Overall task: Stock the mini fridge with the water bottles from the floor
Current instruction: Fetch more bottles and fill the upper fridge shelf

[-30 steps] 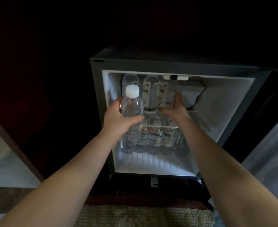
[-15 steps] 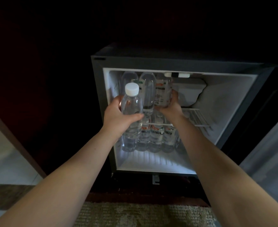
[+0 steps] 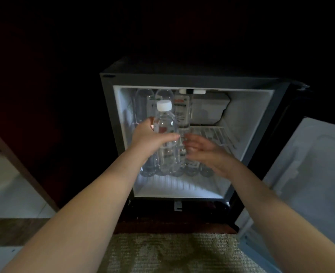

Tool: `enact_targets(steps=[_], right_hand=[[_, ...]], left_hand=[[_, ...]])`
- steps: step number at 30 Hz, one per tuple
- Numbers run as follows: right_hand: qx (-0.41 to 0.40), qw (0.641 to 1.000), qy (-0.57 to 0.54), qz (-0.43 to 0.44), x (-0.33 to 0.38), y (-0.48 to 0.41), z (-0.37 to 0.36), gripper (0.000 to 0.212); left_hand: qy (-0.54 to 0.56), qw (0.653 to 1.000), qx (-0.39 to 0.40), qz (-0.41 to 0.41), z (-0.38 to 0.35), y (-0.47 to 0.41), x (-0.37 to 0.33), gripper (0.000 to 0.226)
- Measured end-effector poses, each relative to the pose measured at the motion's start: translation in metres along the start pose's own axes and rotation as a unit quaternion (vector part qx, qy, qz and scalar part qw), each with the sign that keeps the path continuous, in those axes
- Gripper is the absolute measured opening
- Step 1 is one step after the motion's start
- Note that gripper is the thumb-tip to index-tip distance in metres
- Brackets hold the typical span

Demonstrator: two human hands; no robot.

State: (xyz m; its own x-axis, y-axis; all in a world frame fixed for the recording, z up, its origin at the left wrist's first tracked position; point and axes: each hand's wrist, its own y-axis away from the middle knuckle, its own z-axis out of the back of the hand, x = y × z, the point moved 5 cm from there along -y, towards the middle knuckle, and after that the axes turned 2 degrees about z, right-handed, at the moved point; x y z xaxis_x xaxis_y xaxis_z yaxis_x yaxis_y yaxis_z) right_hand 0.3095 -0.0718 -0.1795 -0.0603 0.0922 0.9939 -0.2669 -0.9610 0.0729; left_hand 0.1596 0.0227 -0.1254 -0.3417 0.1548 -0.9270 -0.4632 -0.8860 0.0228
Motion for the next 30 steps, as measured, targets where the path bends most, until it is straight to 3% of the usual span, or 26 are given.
enact_targets(steps=[4, 7, 11, 13, 15, 16, 21, 26, 30], right_hand=[[-0.032, 0.998, 0.05, -0.006, 0.001, 0.014, 0.007, 0.074], [-0.087, 0.994, 0.062, 0.005, 0.01, 0.017, 0.021, 0.061], [-0.126, 0.991, 0.048, -0.007, 0.012, 0.019, 0.042, 0.035], [-0.169, 0.985, 0.029, 0.0, 0.013, 0.012, 0.052, 0.024], [-0.226, 0.974, 0.014, 0.012, 0.016, 0.001, 0.063, 0.022], [-0.247, 0.969, 0.005, 0.014, 0.016, -0.006, 0.068, 0.027], [-0.31, 0.949, -0.056, -0.012, 0.015, -0.044, 0.08, 0.049], [-0.324, 0.946, 0.013, 0.009, 0.016, -0.073, 0.085, 0.081], [-0.317, 0.946, 0.051, 0.041, 0.016, -0.085, 0.08, 0.076]], left_hand=[[-0.056, 0.996, 0.06, -0.016, -0.032, 0.007, -0.024, 0.07], [-0.08, 0.991, 0.102, -0.018, -0.054, 0.008, -0.037, 0.093], [-0.126, 0.977, 0.173, 0.005, -0.066, 0.005, -0.035, 0.081], [-0.165, 0.971, 0.175, 0.011, -0.064, 0.003, -0.026, 0.086], [-0.193, 0.967, 0.167, 0.012, -0.061, -0.001, -0.014, 0.107], [-0.205, 0.964, 0.17, 0.019, -0.06, -0.002, -0.008, 0.106], [-0.289, 0.946, 0.147, 0.017, -0.052, -0.014, 0.025, 0.059], [-0.334, 0.933, 0.137, 0.009, -0.046, -0.029, 0.033, 0.045], [-0.358, 0.924, 0.134, 0.001, -0.045, -0.041, 0.041, 0.038]])
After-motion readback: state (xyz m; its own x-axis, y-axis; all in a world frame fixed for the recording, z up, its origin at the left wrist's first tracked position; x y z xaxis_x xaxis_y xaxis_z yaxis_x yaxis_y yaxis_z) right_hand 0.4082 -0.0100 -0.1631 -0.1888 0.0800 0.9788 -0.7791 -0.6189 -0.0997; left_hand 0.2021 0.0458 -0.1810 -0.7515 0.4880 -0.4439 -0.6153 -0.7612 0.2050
